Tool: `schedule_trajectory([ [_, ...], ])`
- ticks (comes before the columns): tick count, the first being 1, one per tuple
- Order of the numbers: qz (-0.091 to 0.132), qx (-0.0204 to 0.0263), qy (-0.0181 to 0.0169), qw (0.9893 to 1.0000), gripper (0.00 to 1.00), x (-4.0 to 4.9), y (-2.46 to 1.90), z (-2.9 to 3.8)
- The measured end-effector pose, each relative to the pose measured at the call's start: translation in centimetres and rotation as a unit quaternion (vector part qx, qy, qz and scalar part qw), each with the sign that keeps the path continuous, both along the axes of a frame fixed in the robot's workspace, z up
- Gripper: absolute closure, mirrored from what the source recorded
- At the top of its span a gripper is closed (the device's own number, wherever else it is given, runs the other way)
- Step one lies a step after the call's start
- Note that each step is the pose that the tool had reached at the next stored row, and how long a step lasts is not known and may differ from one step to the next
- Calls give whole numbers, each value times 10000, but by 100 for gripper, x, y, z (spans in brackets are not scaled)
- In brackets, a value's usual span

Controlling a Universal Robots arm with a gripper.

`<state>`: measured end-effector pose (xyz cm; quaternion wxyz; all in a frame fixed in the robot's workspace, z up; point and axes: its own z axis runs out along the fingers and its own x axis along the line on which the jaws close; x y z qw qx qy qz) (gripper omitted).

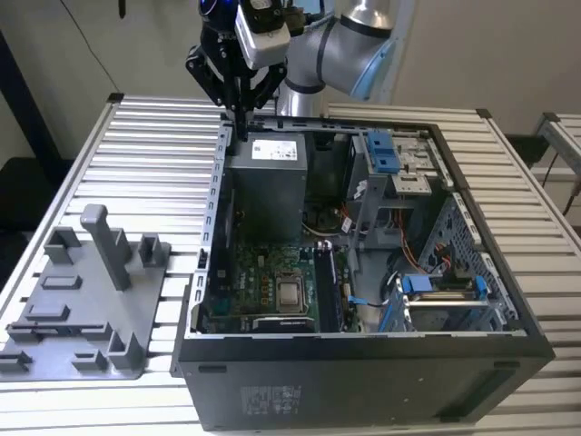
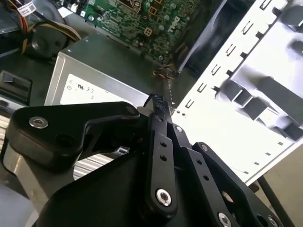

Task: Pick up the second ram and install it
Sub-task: 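Reach for the second ram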

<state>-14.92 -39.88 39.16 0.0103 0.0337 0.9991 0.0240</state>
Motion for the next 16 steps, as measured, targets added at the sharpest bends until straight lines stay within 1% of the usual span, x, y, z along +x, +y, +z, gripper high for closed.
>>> schedule_trajectory([
  [8,10,-4,0,10000,89,-217,0,-5],
  [16,27,-33,0,10000,89,-444,0,-22],
])
